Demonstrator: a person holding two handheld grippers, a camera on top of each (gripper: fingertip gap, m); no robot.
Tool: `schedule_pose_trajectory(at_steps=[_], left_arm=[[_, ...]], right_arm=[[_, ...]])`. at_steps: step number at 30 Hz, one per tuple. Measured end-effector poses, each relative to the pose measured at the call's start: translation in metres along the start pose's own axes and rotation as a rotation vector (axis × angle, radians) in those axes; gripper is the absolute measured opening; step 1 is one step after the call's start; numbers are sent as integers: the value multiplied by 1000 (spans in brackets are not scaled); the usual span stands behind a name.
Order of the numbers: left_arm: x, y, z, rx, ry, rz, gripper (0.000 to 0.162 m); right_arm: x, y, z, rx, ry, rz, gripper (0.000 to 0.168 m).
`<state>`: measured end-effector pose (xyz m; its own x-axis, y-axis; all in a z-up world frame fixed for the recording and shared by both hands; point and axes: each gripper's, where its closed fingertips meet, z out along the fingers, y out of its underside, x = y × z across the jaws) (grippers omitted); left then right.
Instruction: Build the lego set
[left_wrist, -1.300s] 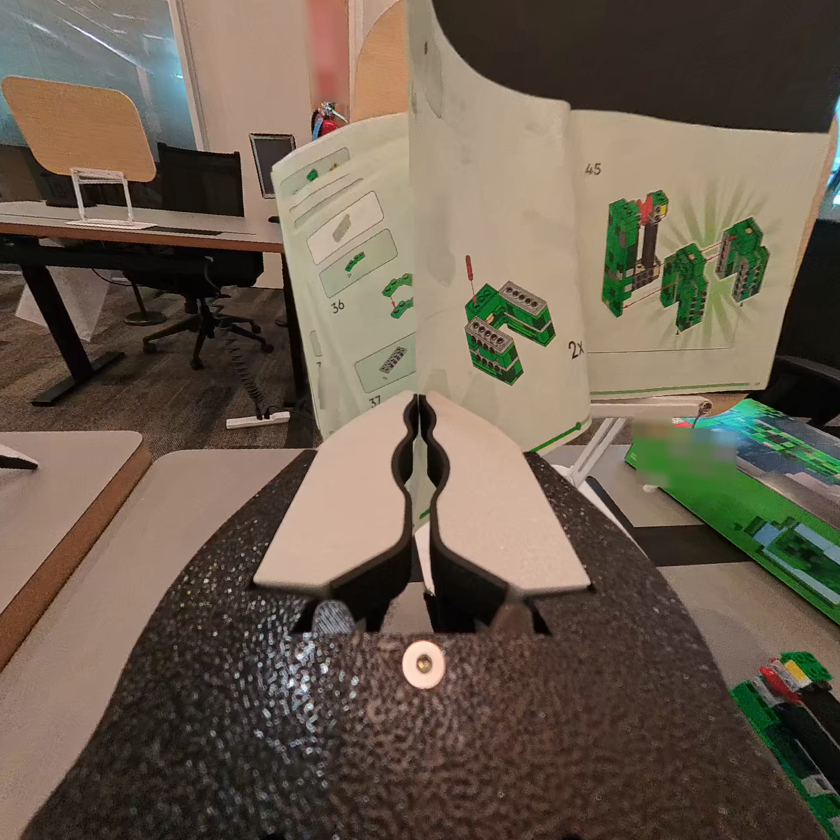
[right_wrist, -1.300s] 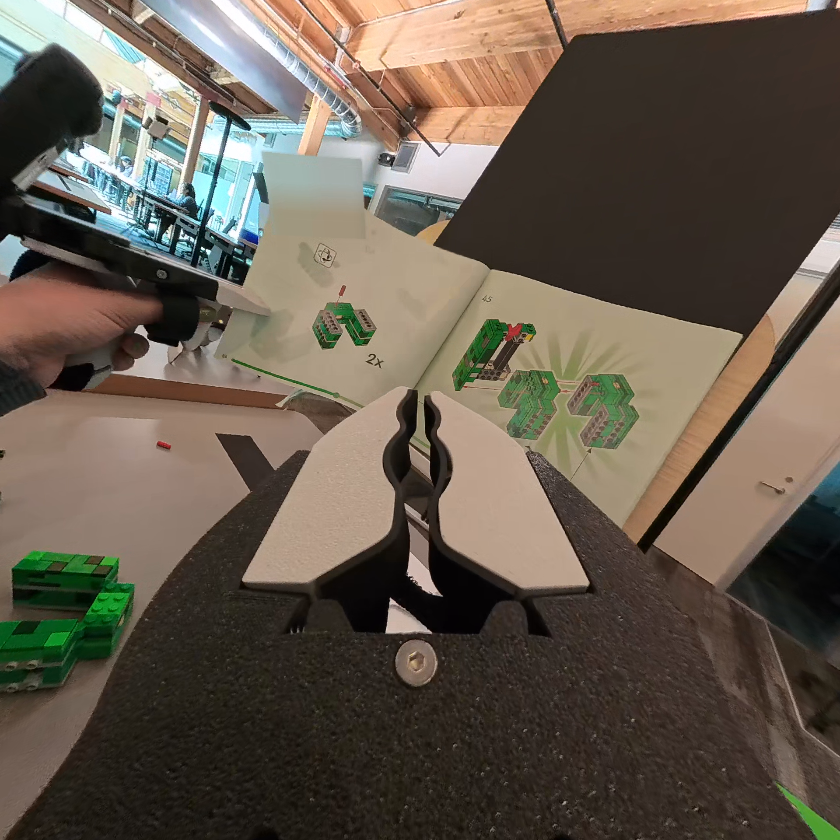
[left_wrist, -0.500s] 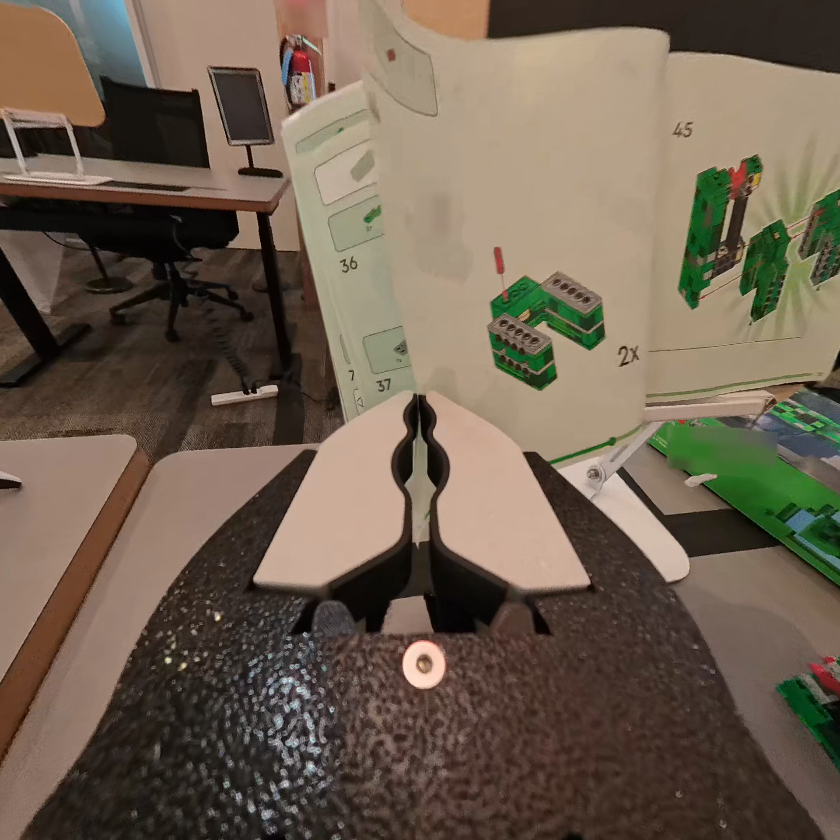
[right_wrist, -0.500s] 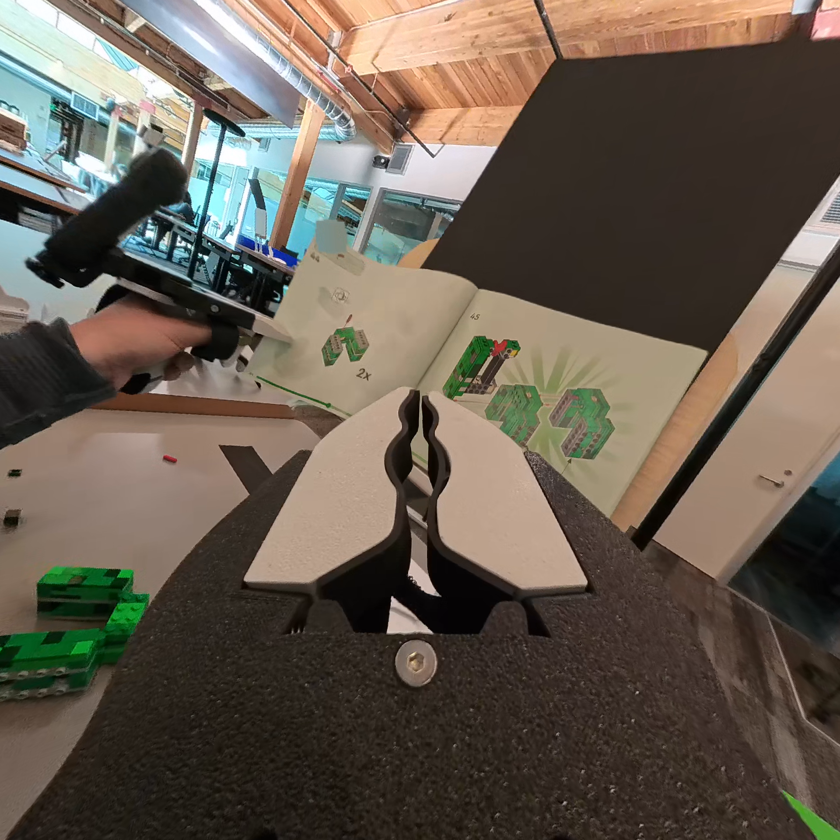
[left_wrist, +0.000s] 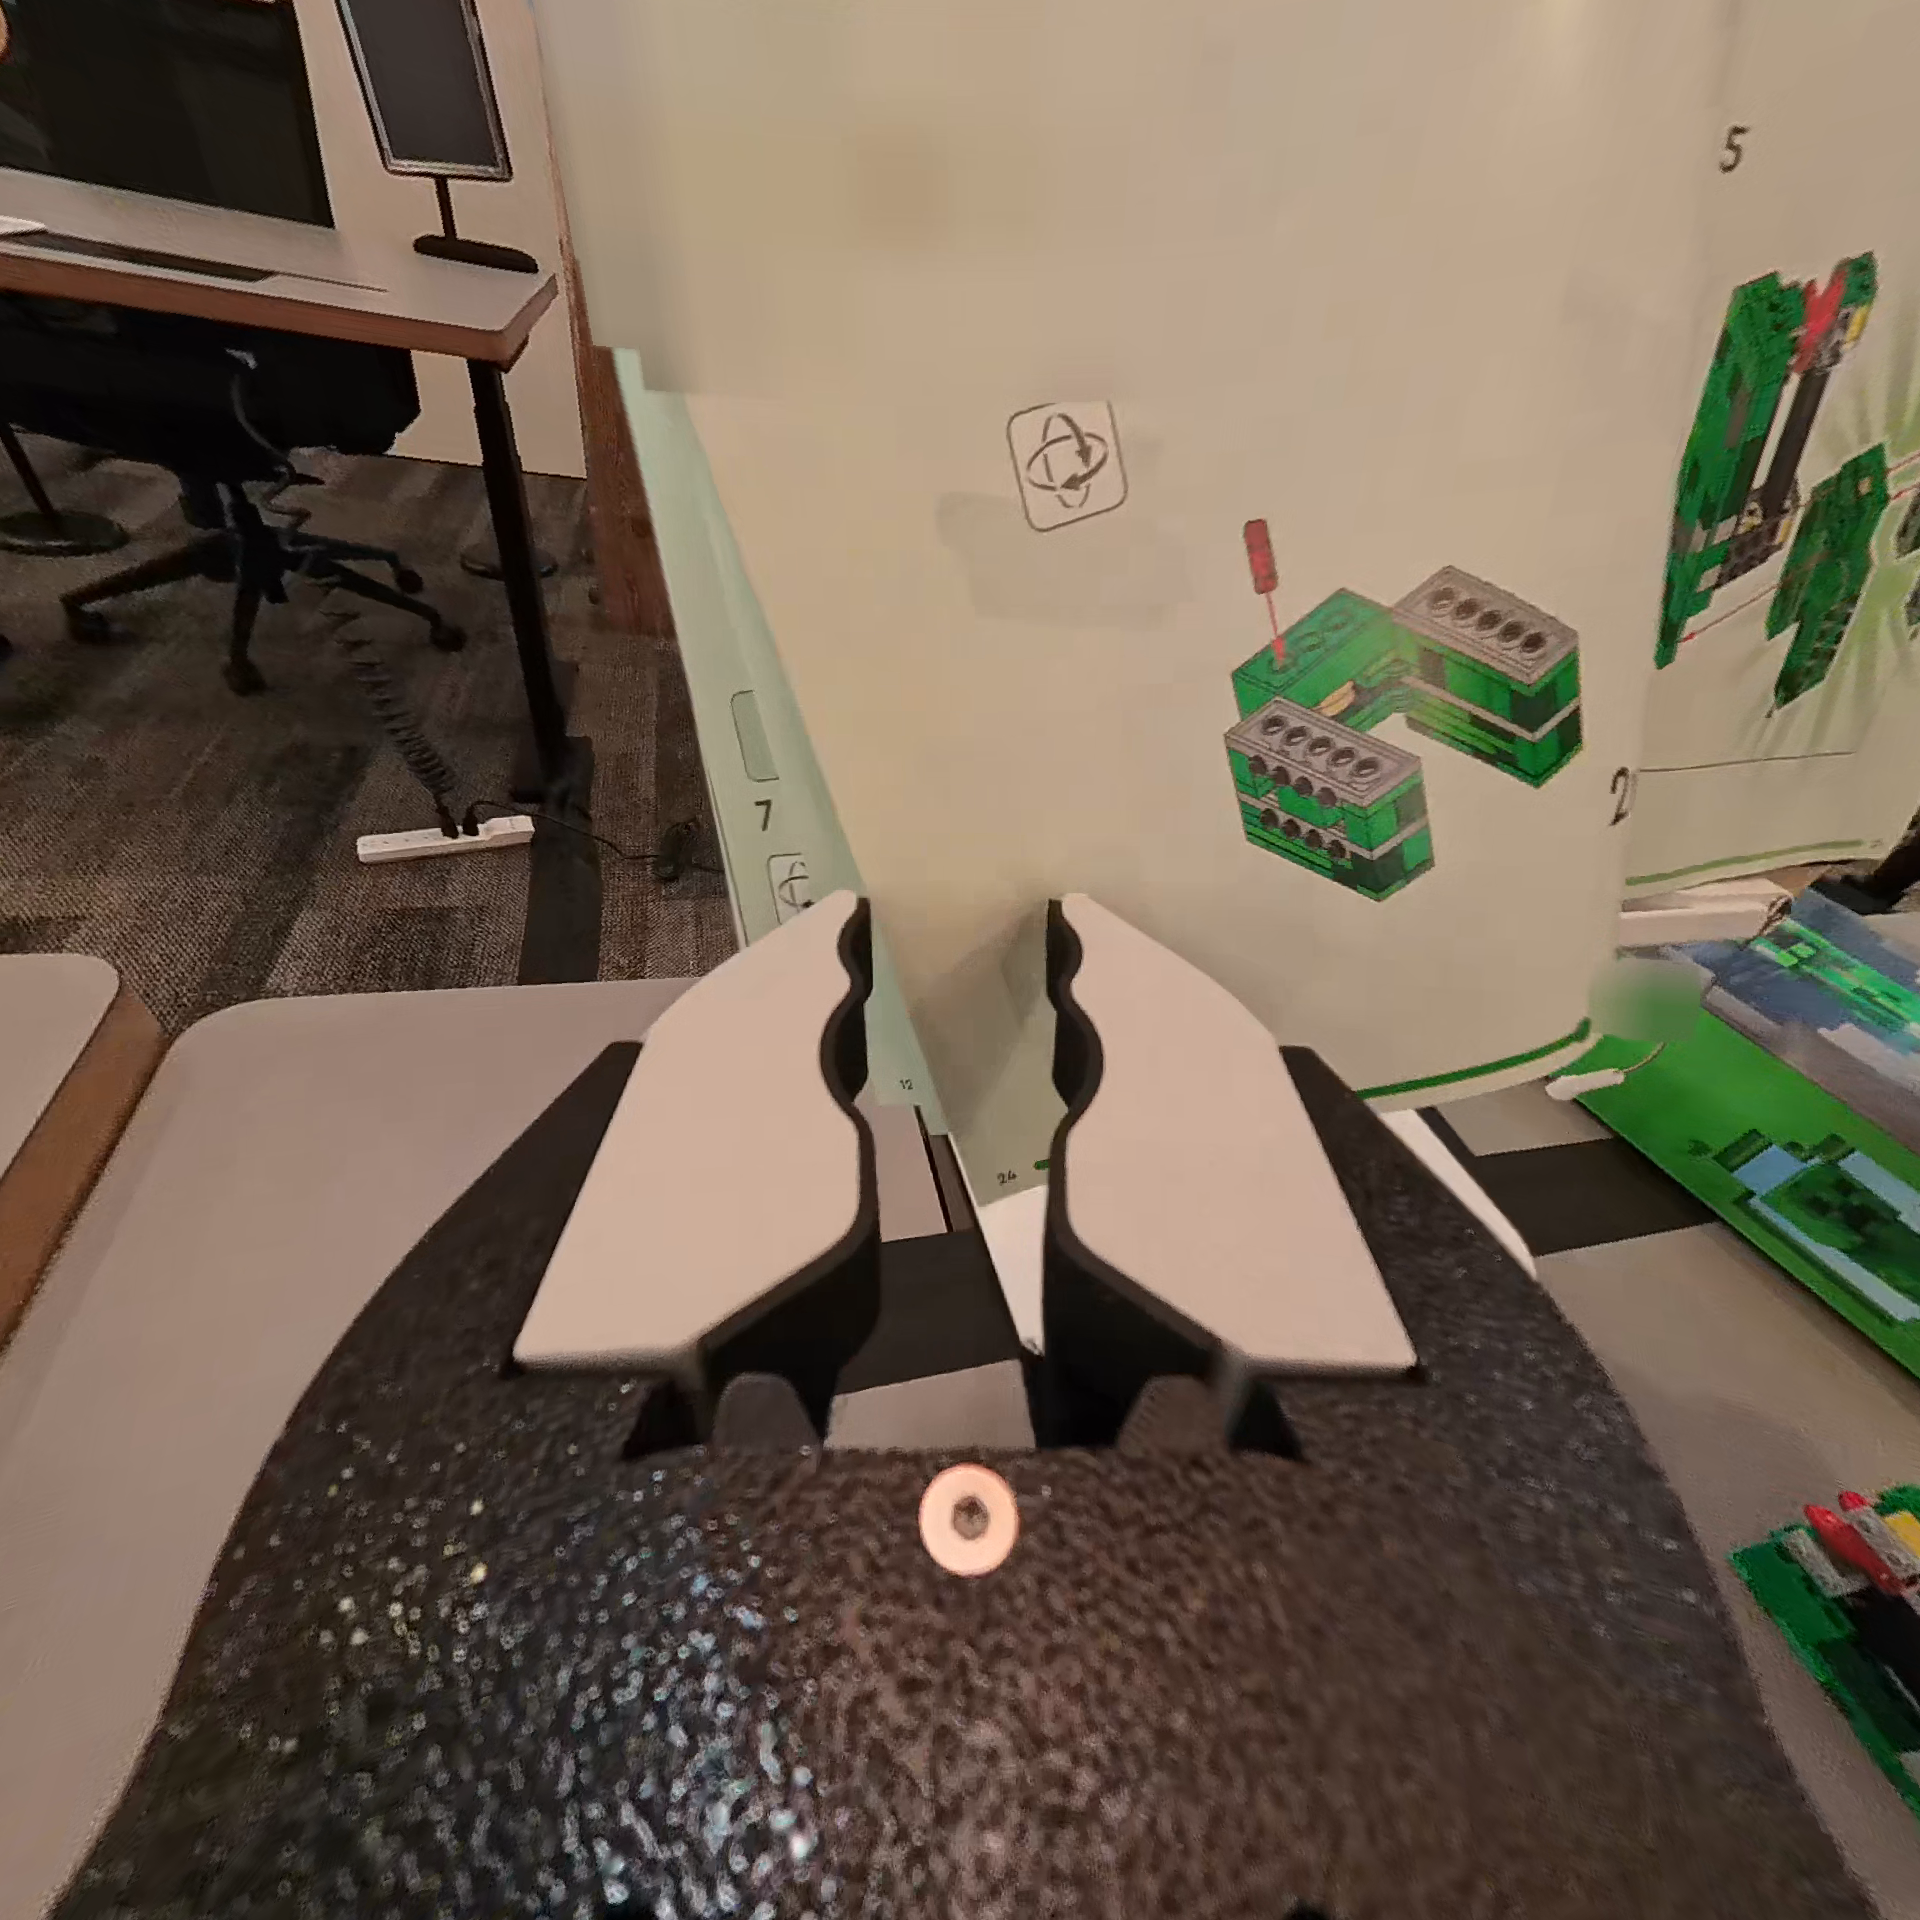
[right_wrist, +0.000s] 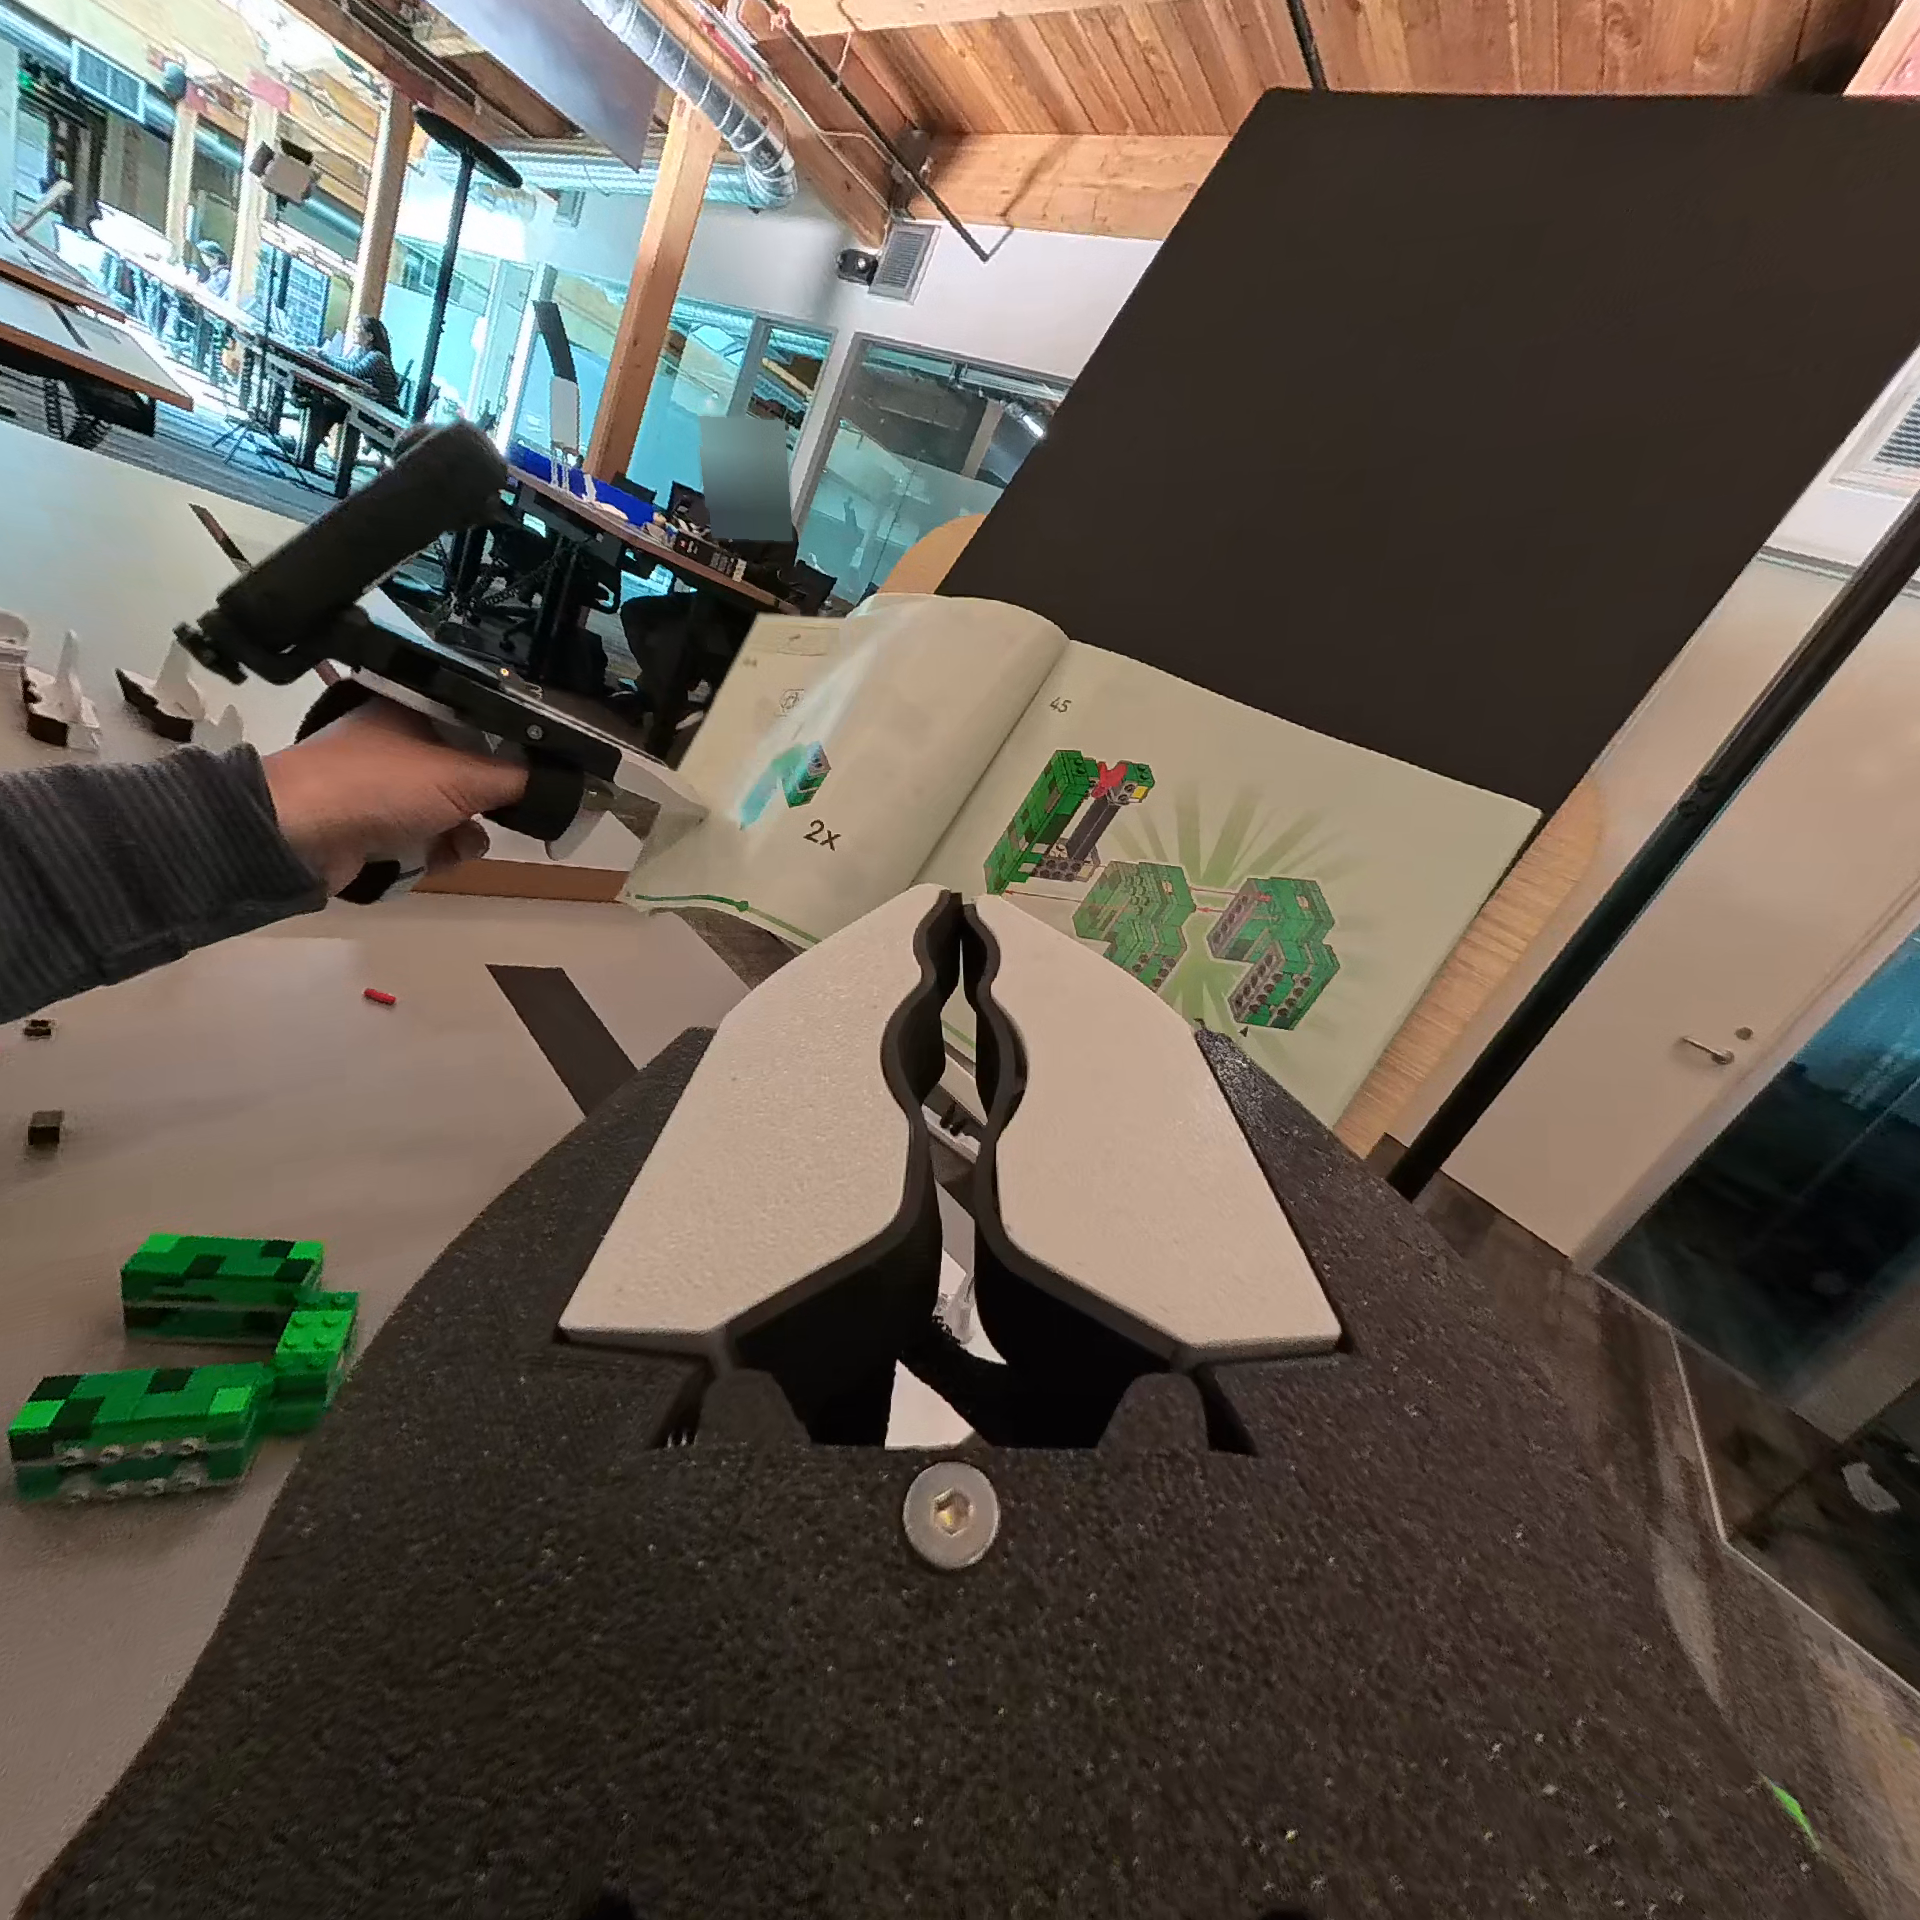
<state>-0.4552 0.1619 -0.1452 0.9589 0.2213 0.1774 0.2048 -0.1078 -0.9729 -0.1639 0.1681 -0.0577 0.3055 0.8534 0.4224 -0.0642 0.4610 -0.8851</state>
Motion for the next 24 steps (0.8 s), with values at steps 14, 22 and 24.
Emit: schedule_pose_trajectory(at_steps=[14, 22, 24], left_arm=[[-10, 14, -34, 29, -78, 12, 67], [24, 98, -171, -120, -100, 178, 87], [25, 103, -208, -80, -149, 191, 84]], right_arm=[[5, -3, -7, -9, 14, 22, 0], [0, -29, -17, -8, 22, 28, 0], [-5, -55, -24, 81, 38, 96, 0]])
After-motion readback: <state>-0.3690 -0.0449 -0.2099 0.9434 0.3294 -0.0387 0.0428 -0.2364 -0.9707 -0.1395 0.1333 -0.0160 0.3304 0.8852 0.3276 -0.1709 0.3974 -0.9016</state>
